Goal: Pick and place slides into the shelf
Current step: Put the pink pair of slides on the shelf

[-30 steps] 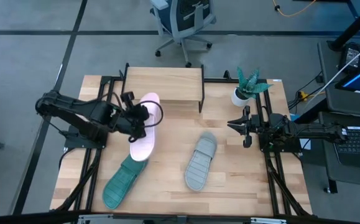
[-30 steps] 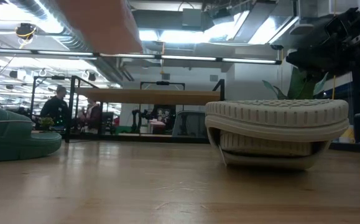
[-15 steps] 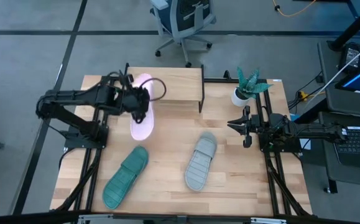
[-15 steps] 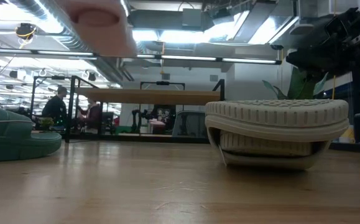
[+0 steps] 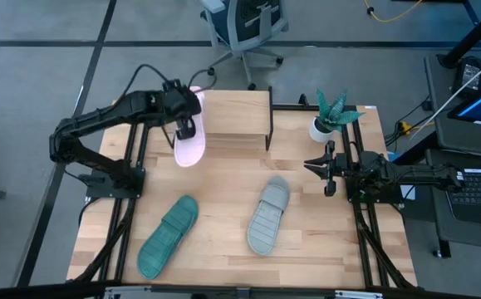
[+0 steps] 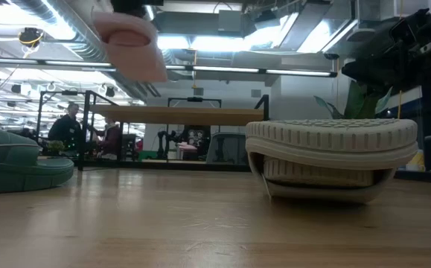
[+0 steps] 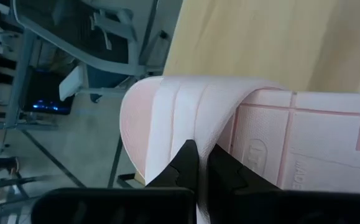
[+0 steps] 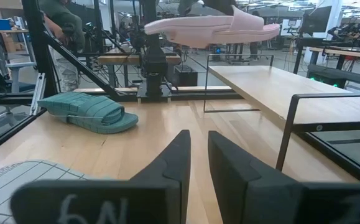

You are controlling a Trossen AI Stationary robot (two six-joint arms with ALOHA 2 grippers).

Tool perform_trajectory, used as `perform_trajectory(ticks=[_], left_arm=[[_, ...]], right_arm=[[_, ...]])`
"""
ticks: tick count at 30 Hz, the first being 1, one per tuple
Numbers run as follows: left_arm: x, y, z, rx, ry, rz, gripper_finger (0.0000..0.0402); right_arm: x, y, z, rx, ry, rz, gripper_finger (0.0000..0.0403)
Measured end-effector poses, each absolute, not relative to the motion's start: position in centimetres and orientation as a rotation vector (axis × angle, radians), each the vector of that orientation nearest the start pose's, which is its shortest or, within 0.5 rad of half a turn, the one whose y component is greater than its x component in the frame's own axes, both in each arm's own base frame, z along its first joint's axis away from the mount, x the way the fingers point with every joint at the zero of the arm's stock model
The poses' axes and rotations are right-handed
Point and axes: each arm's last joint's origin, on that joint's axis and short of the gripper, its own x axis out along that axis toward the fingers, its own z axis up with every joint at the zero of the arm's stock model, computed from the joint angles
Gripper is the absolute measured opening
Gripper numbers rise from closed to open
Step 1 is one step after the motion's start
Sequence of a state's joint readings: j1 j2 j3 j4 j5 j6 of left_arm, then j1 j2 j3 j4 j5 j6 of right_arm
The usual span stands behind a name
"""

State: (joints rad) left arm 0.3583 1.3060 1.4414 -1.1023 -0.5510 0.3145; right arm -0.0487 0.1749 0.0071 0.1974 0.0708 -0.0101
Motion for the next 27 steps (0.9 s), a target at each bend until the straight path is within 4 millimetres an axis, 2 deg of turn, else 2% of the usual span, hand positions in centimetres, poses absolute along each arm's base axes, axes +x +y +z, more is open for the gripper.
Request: perform_trajectory(ticks=[15, 27], left_arm=[[19.6, 15.0, 37.9, 0.351, 1.119, 0.674, 0.0002], [17.9, 17.3, 37.9, 0.279, 1.077, 0.622, 0.0002]], right_arm=[[10.8, -0.7, 17.1, -0.012, -0.03, -0.12, 0.0058], [10.8, -0.9, 17.1, -0.009, -0.03, -0.161, 0.0058]])
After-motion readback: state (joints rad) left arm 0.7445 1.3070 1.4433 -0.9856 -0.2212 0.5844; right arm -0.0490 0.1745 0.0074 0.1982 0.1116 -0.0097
